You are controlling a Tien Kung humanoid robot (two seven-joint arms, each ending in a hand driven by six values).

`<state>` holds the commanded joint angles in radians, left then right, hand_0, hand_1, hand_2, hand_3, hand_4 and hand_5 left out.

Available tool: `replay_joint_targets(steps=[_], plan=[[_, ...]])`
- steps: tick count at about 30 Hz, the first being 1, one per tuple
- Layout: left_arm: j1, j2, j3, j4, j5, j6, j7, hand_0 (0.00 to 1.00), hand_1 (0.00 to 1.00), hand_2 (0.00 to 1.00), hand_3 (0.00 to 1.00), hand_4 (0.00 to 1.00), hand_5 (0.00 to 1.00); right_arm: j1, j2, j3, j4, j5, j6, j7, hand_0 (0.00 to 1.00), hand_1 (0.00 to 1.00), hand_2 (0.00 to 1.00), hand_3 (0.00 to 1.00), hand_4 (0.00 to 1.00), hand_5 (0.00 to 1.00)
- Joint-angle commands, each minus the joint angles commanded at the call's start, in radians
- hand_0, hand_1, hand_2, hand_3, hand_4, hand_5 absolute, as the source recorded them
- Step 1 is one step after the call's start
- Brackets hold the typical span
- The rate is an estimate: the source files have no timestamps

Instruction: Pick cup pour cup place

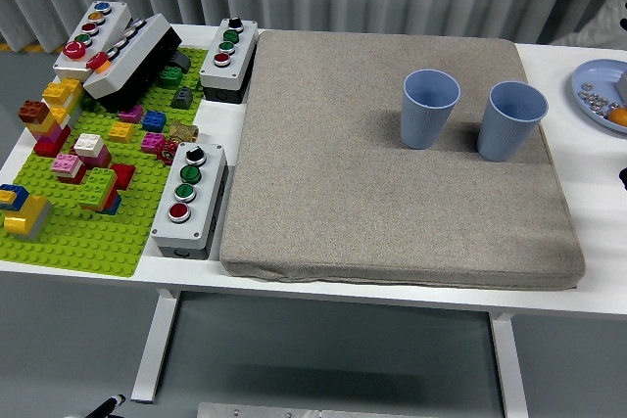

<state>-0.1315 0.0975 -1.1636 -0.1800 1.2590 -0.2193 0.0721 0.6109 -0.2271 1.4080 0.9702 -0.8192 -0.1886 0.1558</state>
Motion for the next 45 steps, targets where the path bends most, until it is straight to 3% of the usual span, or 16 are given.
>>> replay_joint_targets(steps=[12, 24, 25, 45], plan=[[-0.001, -0.002, -0.002, 0.000, 0.005, -0.001, 0.000, 0.834, 0.817, 0.871, 0.812, 0.630, 0.998, -0.003, 0.040, 0.049, -0.014, -0.072, -0.039, 0.031, 0.895, 0.819, 0.883, 0.860, 0.785, 0.991], [-0.002, -0.001, -0.002, 0.000, 0.004, 0.002, -0.002, 0.834, 0.817, 0.871, 0.813, 0.630, 0.998, -0.008, 0.033, 0.060, -0.008, -0.077, -0.033, 0.028, 0.897, 0.821, 0.882, 0.860, 0.778, 0.954], [-0.003, -0.001, -0.003, 0.000, 0.003, 0.002, -0.003, 0.834, 0.818, 0.871, 0.813, 0.630, 0.998, -0.009, 0.032, 0.060, -0.008, -0.076, -0.032, 0.027, 0.899, 0.821, 0.880, 0.858, 0.776, 0.915], [0.013, -0.001, 0.009, 0.000, -0.029, 0.013, -0.009, 0.833, 0.819, 0.873, 0.813, 0.629, 0.996, -0.020, 0.038, 0.040, 0.007, -0.083, -0.019, 0.024, 0.900, 0.822, 0.880, 0.852, 0.771, 0.882]])
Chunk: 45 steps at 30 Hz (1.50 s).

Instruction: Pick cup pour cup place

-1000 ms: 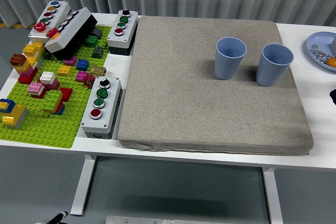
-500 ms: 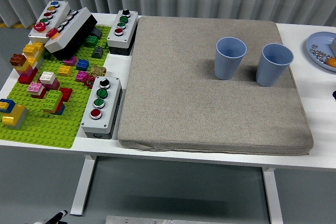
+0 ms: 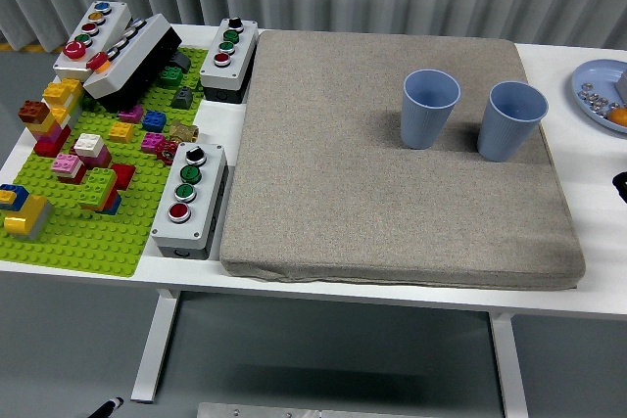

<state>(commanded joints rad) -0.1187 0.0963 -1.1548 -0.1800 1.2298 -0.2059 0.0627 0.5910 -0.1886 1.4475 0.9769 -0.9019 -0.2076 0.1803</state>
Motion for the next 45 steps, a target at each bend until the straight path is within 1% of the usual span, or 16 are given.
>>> replay_joint_targets(steps=[12, 23, 45], plan=[[0.002, 0.000, -0.008, 0.000, 0.008, -0.002, 0.002, 0.832, 0.819, 0.874, 0.813, 0.628, 0.995, 0.008, -0.002, -0.004, 0.001, 0.003, 0.004, -0.004, 0.901, 0.822, 0.879, 0.851, 0.771, 0.864], [-0.009, 0.003, -0.012, 0.000, 0.018, -0.004, 0.004, 0.832, 0.820, 0.874, 0.814, 0.629, 0.996, 0.011, -0.013, 0.015, 0.008, -0.005, 0.002, -0.002, 0.903, 0.823, 0.879, 0.850, 0.775, 0.852], [-0.005, 0.003, -0.015, 0.000, 0.017, -0.005, 0.006, 0.832, 0.820, 0.877, 0.814, 0.629, 0.993, 0.010, -0.011, 0.004, 0.013, 0.000, 0.002, -0.002, 0.903, 0.823, 0.880, 0.849, 0.765, 0.839]])
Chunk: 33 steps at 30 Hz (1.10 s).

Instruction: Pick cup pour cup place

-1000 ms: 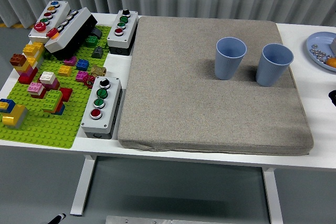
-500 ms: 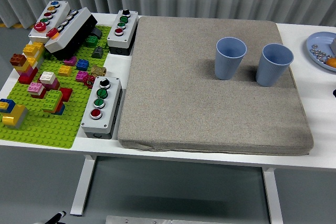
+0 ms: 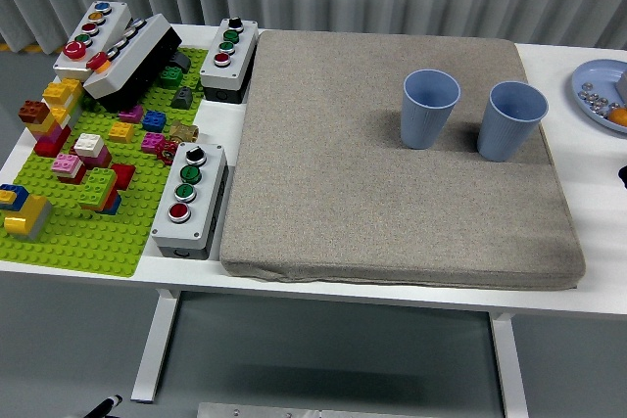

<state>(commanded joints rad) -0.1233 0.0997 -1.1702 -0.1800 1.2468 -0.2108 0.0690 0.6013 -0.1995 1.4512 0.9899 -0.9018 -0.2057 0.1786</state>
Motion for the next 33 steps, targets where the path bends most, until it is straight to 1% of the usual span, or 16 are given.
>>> replay_joint_targets(steps=[24, 25, 30, 31, 33], plan=[[0.000, -0.002, -0.010, 0.000, 0.000, 0.005, -0.003, 0.833, 0.821, 0.878, 0.815, 0.629, 0.990, 0.003, 0.000, -0.004, 0.000, 0.005, 0.000, 0.004, 0.904, 0.825, 0.878, 0.846, 0.755, 0.833], [0.000, -0.002, -0.009, 0.000, -0.002, 0.004, -0.003, 0.807, 0.821, 0.880, 0.815, 0.629, 0.990, 0.004, 0.000, -0.006, 0.000, 0.006, 0.000, 0.004, 0.904, 0.826, 0.879, 0.846, 0.751, 0.830], [0.003, -0.001, -0.006, 0.000, -0.010, 0.003, -0.001, 0.807, 0.821, 0.880, 0.815, 0.629, 0.990, 0.004, 0.001, -0.015, 0.001, 0.007, 0.000, 0.005, 0.904, 0.826, 0.879, 0.846, 0.751, 0.830], [0.004, -0.001, -0.005, 0.000, -0.010, 0.003, -0.001, 0.786, 0.821, 0.880, 0.815, 0.630, 0.989, 0.004, 0.002, -0.017, 0.001, 0.006, 0.000, 0.004, 0.904, 0.826, 0.880, 0.846, 0.748, 0.827], [0.005, -0.001, -0.005, 0.000, -0.011, 0.003, -0.001, 0.786, 0.821, 0.880, 0.815, 0.630, 0.989, 0.004, 0.002, -0.019, 0.001, 0.006, 0.000, 0.004, 0.904, 0.826, 0.880, 0.846, 0.748, 0.827]])
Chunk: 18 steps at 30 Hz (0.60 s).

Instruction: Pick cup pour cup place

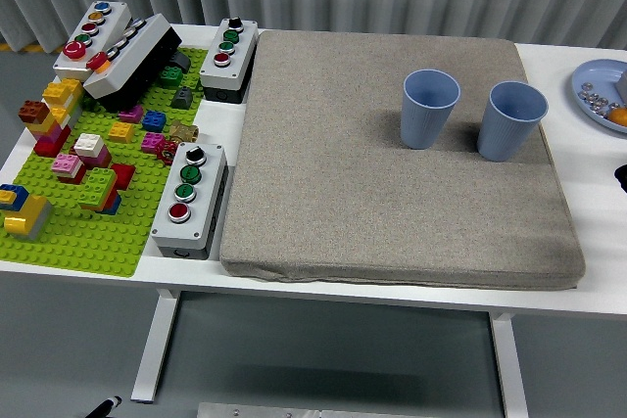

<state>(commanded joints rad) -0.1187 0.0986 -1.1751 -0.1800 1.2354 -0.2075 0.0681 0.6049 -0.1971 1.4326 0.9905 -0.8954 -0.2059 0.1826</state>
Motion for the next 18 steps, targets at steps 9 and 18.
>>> replay_joint_targets(steps=[9, 18], plan=[[0.004, -0.001, 0.003, 0.000, -0.006, 0.002, -0.001, 0.816, 0.821, 0.880, 0.815, 0.630, 0.989, -0.002, 0.001, -0.007, 0.002, 0.007, 0.001, 0.004, 0.905, 0.826, 0.879, 0.845, 0.744, 0.825], [0.005, 0.000, 0.003, 0.000, -0.006, 0.002, -0.001, 0.820, 0.821, 0.880, 0.816, 0.630, 0.990, -0.001, 0.000, -0.009, 0.002, 0.004, 0.000, 0.002, 0.912, 0.824, 0.879, 0.845, 0.741, 0.822]])
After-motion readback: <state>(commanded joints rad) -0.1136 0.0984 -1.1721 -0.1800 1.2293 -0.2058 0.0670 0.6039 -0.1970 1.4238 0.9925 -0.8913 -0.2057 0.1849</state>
